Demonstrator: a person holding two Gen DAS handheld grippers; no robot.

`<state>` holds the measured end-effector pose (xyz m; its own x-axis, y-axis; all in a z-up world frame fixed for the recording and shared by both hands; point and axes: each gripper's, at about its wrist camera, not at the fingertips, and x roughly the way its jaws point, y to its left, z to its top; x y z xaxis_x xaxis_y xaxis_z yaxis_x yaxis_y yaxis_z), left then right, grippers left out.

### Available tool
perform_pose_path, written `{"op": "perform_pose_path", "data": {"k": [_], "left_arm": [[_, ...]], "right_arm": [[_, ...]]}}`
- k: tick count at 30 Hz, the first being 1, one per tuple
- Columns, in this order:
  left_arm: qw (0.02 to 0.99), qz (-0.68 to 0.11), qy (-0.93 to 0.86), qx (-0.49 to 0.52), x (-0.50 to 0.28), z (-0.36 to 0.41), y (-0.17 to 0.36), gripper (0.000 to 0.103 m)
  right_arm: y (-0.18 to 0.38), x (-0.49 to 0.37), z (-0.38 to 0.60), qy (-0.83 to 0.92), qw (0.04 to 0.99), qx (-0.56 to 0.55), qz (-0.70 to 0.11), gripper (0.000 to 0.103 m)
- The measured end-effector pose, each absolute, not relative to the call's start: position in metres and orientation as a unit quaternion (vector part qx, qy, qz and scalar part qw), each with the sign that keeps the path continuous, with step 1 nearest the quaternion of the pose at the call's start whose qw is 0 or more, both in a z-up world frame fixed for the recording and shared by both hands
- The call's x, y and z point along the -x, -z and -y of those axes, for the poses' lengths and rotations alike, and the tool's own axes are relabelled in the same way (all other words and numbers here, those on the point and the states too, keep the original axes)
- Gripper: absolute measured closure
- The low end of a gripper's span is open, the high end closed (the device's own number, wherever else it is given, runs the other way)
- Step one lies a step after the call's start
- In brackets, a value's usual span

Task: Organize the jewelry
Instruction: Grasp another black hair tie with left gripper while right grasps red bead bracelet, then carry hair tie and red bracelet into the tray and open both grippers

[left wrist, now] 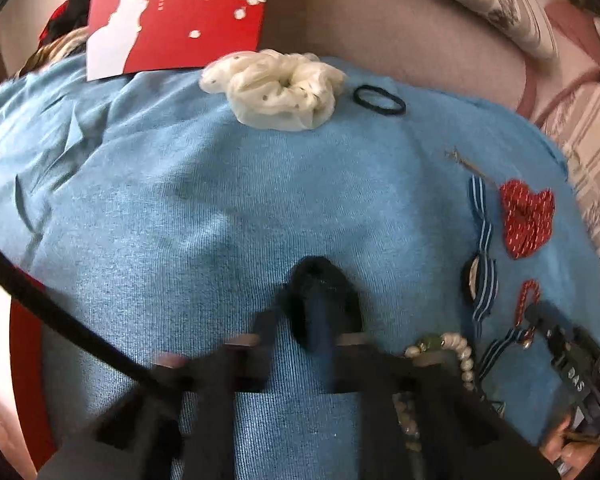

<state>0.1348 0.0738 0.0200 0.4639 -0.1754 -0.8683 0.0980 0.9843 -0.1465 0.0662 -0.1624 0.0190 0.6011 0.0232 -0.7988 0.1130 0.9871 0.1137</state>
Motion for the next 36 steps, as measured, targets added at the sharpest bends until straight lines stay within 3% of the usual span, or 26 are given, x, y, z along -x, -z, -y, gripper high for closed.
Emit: {"op": "perform_pose_path", "data": {"k": [1,20,36], "left_arm": [[0.855,-0.511,0.081,0.042,-0.134,-0.074,-0.021,0.099],[0.888,-0.448,0.058,0.083,0.015,-0.194,-0.129,0.099],[0.874,-0.472,-0.061,0.097,0.012,-0.358,-0.103,0.099]], "right_arm": [[-0.018,-0.067,0.16,0.022,0.891,-0.069,-0.448,0.094],[-0.123,0.02,0.133,-0.051,0.918,-0.074,-0.386,0.095],[-0.153,0.017,-0.058,-0.204,0.894,-0.012,-0.398,0.095]]}}
